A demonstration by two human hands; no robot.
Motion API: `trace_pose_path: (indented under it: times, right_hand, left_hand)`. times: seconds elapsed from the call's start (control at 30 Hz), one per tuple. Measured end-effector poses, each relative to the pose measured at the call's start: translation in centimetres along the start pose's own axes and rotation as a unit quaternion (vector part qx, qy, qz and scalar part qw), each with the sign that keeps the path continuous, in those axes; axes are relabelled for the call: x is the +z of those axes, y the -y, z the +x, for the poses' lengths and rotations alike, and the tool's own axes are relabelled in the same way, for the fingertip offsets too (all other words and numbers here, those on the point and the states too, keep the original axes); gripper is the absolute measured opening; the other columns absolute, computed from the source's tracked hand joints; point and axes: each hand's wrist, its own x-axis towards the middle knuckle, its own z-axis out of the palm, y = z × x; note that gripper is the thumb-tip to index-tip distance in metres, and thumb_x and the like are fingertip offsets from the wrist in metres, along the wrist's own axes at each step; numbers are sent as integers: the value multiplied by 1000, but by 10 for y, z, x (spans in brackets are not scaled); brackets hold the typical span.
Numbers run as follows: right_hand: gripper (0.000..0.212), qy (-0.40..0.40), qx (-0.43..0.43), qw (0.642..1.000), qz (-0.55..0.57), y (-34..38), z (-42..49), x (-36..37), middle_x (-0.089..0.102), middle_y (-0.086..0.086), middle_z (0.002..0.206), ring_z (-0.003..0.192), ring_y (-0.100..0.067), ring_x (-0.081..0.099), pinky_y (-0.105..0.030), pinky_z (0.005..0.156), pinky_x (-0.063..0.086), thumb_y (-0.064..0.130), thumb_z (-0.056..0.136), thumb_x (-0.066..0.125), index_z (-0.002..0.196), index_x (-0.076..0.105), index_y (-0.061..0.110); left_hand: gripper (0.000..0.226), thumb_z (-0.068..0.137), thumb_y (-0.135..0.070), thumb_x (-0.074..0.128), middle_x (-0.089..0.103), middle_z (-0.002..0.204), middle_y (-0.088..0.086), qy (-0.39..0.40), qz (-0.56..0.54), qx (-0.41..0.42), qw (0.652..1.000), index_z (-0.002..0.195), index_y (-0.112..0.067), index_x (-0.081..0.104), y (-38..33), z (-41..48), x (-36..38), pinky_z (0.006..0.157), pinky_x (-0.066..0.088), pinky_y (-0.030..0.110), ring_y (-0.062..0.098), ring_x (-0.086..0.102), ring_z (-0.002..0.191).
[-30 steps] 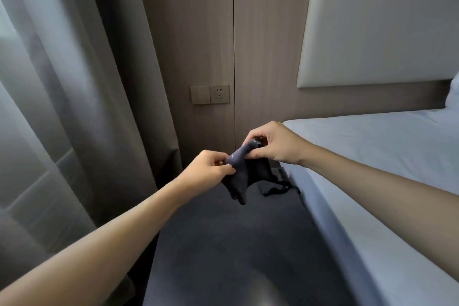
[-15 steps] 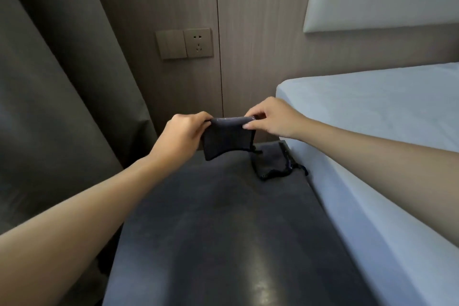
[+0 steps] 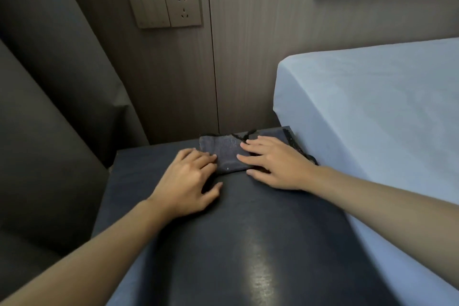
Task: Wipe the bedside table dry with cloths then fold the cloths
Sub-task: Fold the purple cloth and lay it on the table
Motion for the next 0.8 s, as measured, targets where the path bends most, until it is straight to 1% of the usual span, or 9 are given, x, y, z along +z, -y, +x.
trace_pose_path:
  times: [0.1,0.17,0.27,0.37,0.47,0.53,0.6,0.67,0.8]
  right_hand:
    - [41,-21,-5,1000,16,-1,-8,-4,59,-5,144,133,-25,52,-40,114,35,38,101,44,131,68,24]
    - [40,-28,-3,999,23,-2,-9,-5,61,0,142,132,-22,51,-40,112,37,38,102,44,130,69,24]
    - [37,-41,-19,999,-8,4,-7,-2,69,5,131,127,-21,55,-41,107,40,37,101,47,120,75,22]
    - [31,-71,-19,997,7,15,-6,1,73,6,111,108,-19,60,-39,98,43,35,99,51,107,76,19]
    - [31,-100,0,994,40,18,-6,-5,72,4,99,100,-17,61,-36,94,43,32,97,49,102,75,17]
    - [32,-134,55,988,51,8,-2,-8,72,1,111,109,-19,61,-32,96,39,32,94,50,110,73,17]
    - [50,-100,177,979,14,-1,3,-8,57,-5,145,135,-25,49,-37,111,32,44,97,40,139,59,24]
    - [62,29,287,957,-15,-3,5,1,18,-5,169,156,-26,13,-48,125,8,58,102,20,159,23,35]
    - [60,117,325,938,1,-4,11,9,-11,1,170,156,-20,-15,-52,124,-10,57,103,5,159,-5,40]
  left_hand:
    - [36,91,-43,49,66,96,5,-74,-20,-39,996,85,-13,68,-6,18,-10,80,43,42,26,57,90]
    - [38,94,-41,42,64,112,8,-70,-37,-56,995,99,-12,67,-12,37,-15,85,44,41,28,57,101]
    - [57,103,-45,28,26,163,13,53,-35,-65,996,151,-15,38,-21,57,-8,119,25,42,31,23,150]
    - [65,105,-50,15,-12,167,5,188,-54,-98,976,160,-20,-3,-23,60,6,124,0,39,22,-12,153]
    - [67,105,-50,24,-4,168,9,162,-84,-145,972,160,-18,3,-20,63,12,124,6,40,26,-3,154]
    - [67,103,-46,35,9,168,12,98,-74,-176,977,159,-16,14,-21,71,13,124,10,43,29,6,154]
    - [63,103,-46,30,6,168,8,95,-56,-185,976,160,-24,12,-26,79,14,123,0,48,30,-1,154]
    - [62,103,-53,18,-9,168,3,166,-59,-205,963,158,-36,-2,-33,86,17,119,-12,57,32,-14,153]
    - [63,100,-59,10,-21,166,4,191,-61,-245,949,154,-41,-16,-41,92,28,115,-15,65,37,-25,149]
